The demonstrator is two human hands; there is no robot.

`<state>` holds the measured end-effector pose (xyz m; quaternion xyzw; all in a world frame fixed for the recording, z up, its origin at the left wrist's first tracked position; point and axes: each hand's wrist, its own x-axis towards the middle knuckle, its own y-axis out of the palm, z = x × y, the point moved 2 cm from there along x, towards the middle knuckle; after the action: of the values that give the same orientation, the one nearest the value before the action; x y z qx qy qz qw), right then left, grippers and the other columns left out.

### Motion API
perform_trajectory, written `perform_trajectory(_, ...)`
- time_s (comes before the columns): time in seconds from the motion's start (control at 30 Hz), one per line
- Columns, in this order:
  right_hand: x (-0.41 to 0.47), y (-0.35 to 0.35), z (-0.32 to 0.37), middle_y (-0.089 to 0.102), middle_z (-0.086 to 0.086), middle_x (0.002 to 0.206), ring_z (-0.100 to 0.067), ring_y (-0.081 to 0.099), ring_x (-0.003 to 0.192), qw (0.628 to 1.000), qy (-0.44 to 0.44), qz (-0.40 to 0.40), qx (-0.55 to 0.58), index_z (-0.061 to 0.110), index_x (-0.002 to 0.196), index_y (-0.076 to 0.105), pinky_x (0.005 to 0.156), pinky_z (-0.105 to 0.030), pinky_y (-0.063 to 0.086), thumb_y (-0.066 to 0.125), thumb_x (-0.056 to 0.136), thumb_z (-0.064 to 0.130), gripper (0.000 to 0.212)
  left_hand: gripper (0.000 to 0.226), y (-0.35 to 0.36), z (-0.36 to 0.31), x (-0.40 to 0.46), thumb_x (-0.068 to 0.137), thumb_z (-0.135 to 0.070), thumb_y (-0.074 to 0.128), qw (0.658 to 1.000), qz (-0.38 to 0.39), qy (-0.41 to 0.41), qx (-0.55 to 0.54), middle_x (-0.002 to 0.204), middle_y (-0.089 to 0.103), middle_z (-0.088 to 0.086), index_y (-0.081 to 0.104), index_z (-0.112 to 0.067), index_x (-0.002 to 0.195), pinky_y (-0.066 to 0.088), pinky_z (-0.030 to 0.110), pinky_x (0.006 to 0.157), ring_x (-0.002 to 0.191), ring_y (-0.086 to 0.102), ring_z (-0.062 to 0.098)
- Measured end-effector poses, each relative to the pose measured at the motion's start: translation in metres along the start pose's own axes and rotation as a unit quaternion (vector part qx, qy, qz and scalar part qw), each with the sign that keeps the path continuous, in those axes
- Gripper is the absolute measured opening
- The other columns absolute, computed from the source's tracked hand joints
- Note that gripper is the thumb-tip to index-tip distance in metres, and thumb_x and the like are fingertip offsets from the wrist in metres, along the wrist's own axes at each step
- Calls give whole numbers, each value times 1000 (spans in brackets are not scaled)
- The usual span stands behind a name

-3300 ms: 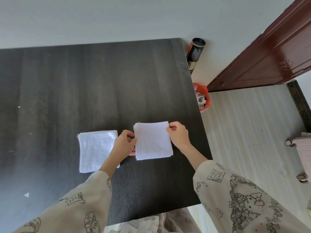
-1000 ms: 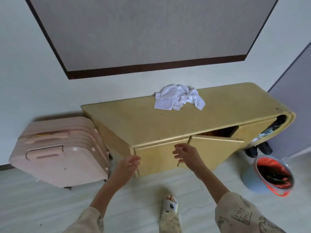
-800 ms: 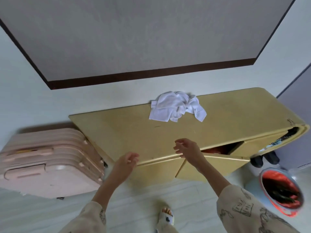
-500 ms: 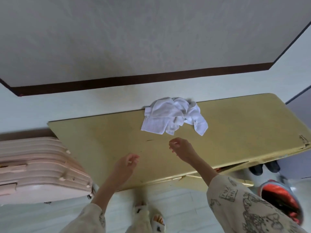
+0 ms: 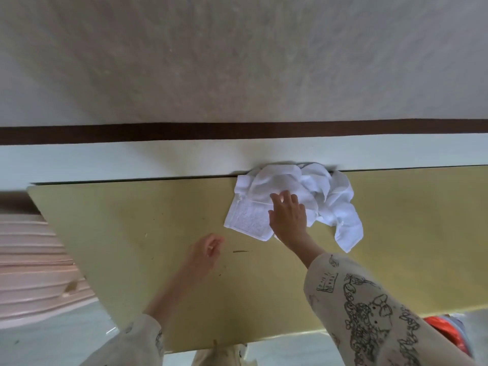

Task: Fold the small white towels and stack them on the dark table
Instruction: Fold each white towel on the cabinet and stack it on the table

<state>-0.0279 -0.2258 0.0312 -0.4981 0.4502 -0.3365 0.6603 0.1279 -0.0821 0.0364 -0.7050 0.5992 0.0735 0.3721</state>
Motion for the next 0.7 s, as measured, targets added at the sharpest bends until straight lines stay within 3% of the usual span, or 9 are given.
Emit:
perform_trajectory(0.1, 28, 10, -5, 60, -6, 75, -23, 56, 62, 994, -22, -26, -100, 11, 80, 67, 49, -29, 40, 87, 46, 15, 39, 17, -1, 9, 7, 93, -9, 50, 1000, 1, -17, 3, 94, 61, 1, 61, -6, 106, 41, 20, 75, 86, 57, 16)
perform_trajectory(0.23, 39, 6, -5, 53, -5, 57, -24, 53, 52, 996, -30, -42, -74, 10, 58, 60, 50, -28, 35, 78, 54, -3, 22, 20, 2, 7, 15, 93, -4, 48, 1000, 9, -24, -2, 97, 59, 7, 59, 2, 109, 37, 9, 66, 78, 54, 10)
perform_trajectory(0.33, 32, -5, -2, 60, -7, 66, -28, 58, 63, 997, -45, -51, 40, 6, 71, 63, 60, -33, 38, 62, 82, 2, 11, 23, 6, -4, 22, 93, -5, 48, 1000, 6, -7, 19, 112, 59, 12, 57, -2, 114, 42, 21, 81, 92, 57, 17)
perform_trajectory(0.4, 24, -17, -2, 64, -8, 81, -26, 58, 75, 992, -72, -54, 92, 5, 88, 64, 66, -32, 39, 47, 94, 9, 18, 34, 7, -22, 22, 91, -4, 50, 998, -24, 39, 36, 123, 50, 6, 50, -9, 125, 39, 24, 90, 105, 52, 15)
perform_trajectory(0.47, 11, -33, 0, 63, -7, 89, -25, 58, 81, 985, -105, -43, 129, 5, 97, 64, 65, -26, 36, 42, 98, 12, 23, 51, 2, -47, 18, 88, -2, 52, 990, -80, 100, 59, 129, 37, -1, 38, -12, 136, 26, 16, 95, 114, 39, 10)
perform_trajectory(0.53, -5, -50, 1, 62, -7, 94, -23, 59, 82, 977, -131, -43, 160, 6, 103, 64, 63, -23, 35, 41, 99, 16, 25, 65, -6, -71, 14, 85, -3, 56, 971, -135, 171, 93, 143, 27, 2, 28, -13, 143, 15, 19, 102, 127, 27, 12)
perform_trajectory(0.63, -30, -75, 2, 62, -8, 101, -23, 61, 87, 961, -167, -30, 219, 5, 109, 64, 68, -18, 39, 44, 98, 16, 25, 72, -15, -98, 4, 85, -17, 61, 943, -135, 261, 156, 151, 21, -1, 22, -22, 145, 18, 27, 106, 132, 20, 9)
perform_trajectory(0.7, -49, -90, 3, 63, -8, 102, -20, 60, 90, 949, -177, -21, 259, 4, 110, 65, 72, -13, 35, 45, 97, 14, 25, 62, -18, -114, -9, 85, -23, 62, 939, -99, 279, 178, 143, 37, -6, 33, -24, 141, 27, 27, 107, 128, 33, 9)
